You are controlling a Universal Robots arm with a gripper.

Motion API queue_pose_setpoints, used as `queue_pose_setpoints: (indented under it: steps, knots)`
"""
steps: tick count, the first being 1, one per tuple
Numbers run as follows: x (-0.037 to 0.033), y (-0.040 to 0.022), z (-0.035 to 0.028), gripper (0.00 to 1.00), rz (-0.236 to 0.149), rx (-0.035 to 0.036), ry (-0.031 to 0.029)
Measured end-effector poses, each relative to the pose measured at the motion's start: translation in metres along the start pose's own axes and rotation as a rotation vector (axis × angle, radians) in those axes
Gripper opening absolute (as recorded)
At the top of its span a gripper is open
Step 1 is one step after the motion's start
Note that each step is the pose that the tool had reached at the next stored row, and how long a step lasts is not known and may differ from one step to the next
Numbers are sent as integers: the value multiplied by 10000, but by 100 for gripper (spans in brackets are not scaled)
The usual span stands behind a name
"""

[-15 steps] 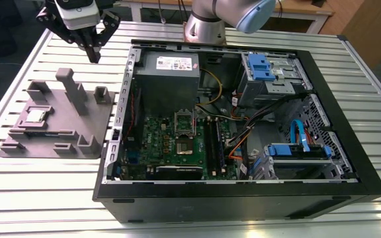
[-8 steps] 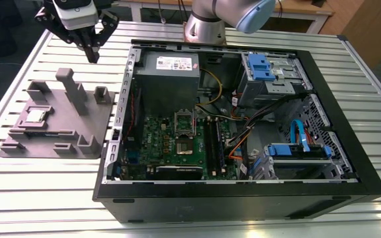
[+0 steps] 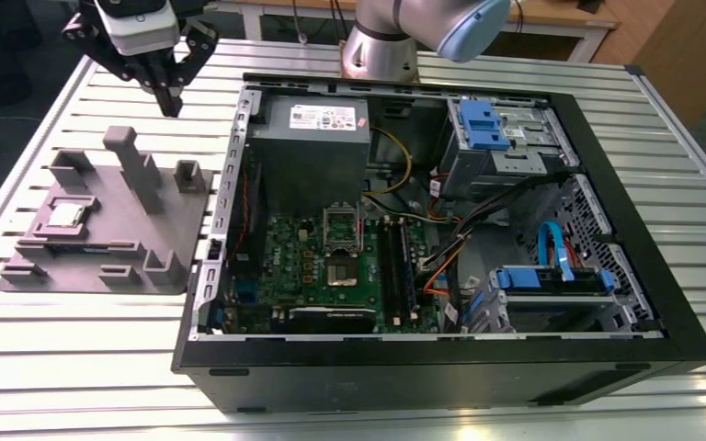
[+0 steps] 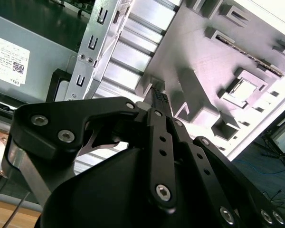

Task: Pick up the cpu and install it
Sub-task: 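Reach for the cpu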

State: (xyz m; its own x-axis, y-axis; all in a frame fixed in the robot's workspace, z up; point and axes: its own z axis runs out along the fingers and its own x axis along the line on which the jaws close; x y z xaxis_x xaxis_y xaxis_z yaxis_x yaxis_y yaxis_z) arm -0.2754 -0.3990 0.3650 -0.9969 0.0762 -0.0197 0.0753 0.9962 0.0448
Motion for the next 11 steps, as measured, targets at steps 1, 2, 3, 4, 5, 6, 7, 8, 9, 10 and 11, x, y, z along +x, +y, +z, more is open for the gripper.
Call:
queue_pose_setpoints:
  steps: [1, 2, 3, 4, 5, 6, 7, 8, 9, 10, 11]
  knots:
    - [2, 0, 0, 11, 0, 0, 0]
    - [5, 0, 0, 11, 0, 0, 0]
    - [7, -1, 0, 11, 0, 0, 1]
    - [9, -1, 0, 11, 0, 1, 1]
    - [12, -1, 0, 11, 0, 0, 1]
    - [14, -1, 0, 11, 1, 0, 0]
    - [17, -1, 0, 11, 1, 0, 0]
    - [19, -1, 0, 11, 0, 0, 0]
    - [22, -2, 0, 11, 1, 0, 1]
    - [24, -2, 0, 11, 0, 0, 1]
    - [26, -2, 1, 11, 0, 0, 0]
